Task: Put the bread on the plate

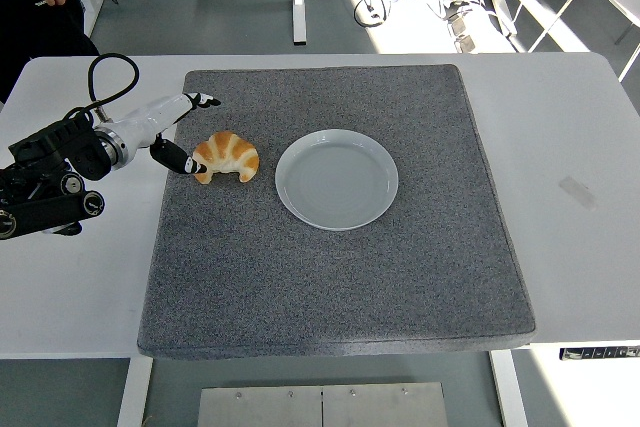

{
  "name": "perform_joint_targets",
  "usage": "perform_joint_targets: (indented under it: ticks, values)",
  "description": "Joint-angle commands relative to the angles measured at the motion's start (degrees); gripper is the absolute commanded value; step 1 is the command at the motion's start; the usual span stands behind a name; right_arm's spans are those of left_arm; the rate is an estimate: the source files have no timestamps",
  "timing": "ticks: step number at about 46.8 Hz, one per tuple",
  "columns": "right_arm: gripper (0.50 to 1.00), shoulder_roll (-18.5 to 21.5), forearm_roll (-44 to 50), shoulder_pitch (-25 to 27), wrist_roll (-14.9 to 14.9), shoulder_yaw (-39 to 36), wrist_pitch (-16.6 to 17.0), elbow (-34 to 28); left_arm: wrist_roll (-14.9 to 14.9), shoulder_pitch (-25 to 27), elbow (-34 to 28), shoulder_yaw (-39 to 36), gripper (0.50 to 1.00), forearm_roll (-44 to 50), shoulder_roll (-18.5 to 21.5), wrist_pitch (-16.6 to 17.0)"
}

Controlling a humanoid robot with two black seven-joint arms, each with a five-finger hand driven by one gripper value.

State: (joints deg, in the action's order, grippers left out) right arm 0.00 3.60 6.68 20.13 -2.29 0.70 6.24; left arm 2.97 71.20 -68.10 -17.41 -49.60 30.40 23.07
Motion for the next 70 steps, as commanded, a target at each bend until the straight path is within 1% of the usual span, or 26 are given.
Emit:
perform_joint_targets:
  ticks: [1, 14, 22, 25, 28, 37, 45, 49, 56, 59, 66, 70]
  values:
    - [1.000, 0.00, 0.00, 0.00, 0.00, 0.00, 0.00, 0.00, 0.01, -0.01, 0.08, -0.26, 0.915, -0.14, -0.34, 0.04]
    - [1.000, 0.00, 0.00, 0.00, 0.00, 0.00, 0.00, 0.00, 0.37, -0.09, 1.13, -0.61, 0.910, -0.23, -2.45, 0.04]
    - [1.000, 0.00, 0.00, 0.00, 0.00, 0.00, 0.00, 0.00, 0.37, -0.18, 2.80, -0.70, 0.896, -0.23, -3.42, -0.05]
    - [1.000, 0.00, 0.00, 0.00, 0.00, 0.00, 0.00, 0.00, 0.37, -0.36, 3.41, -0.87, 0.881, -0.23, -3.59, -0.05]
    - [1.000, 0.00, 0.00, 0.00, 0.00, 0.00, 0.00, 0.00, 0.37, -0.36, 3.94, -1.40, 0.877, -0.23, -4.03, -0.05]
    - [1.000, 0.00, 0.00, 0.00, 0.00, 0.00, 0.00, 0.00, 0.37, -0.53, 5.53, -2.10, 0.877, -0.14, -5.70, -0.05]
    - [1.000, 0.00, 0.00, 0.00, 0.00, 0.00, 0.00, 0.00, 0.72, -0.53, 5.53, -2.10, 0.872, -0.23, -5.97, -0.22]
    - [1.000, 0.00, 0.00, 0.00, 0.00, 0.00, 0.00, 0.00, 0.80, -0.53, 5.61, -2.10, 0.842, -0.14, -5.97, -0.92]
    - [1.000, 0.00, 0.00, 0.00, 0.00, 0.00, 0.00, 0.00, 0.63, -0.53, 5.97, -2.10, 0.760, -0.14, -5.97, -2.07]
    - [1.000, 0.00, 0.00, 0.00, 0.00, 0.00, 0.00, 0.00, 0.54, -0.53, 5.97, -2.10, 0.745, -0.14, -5.97, -2.07]
    - [1.000, 0.00, 0.00, 0.00, 0.00, 0.00, 0.00, 0.00, 0.37, -0.53, 5.97, -1.84, 0.684, -0.14, -5.97, -2.07]
    - [1.000, 0.00, 0.00, 0.00, 0.00, 0.00, 0.00, 0.00, 0.28, -0.53, 5.97, -1.84, 0.660, -0.14, -5.88, -2.07]
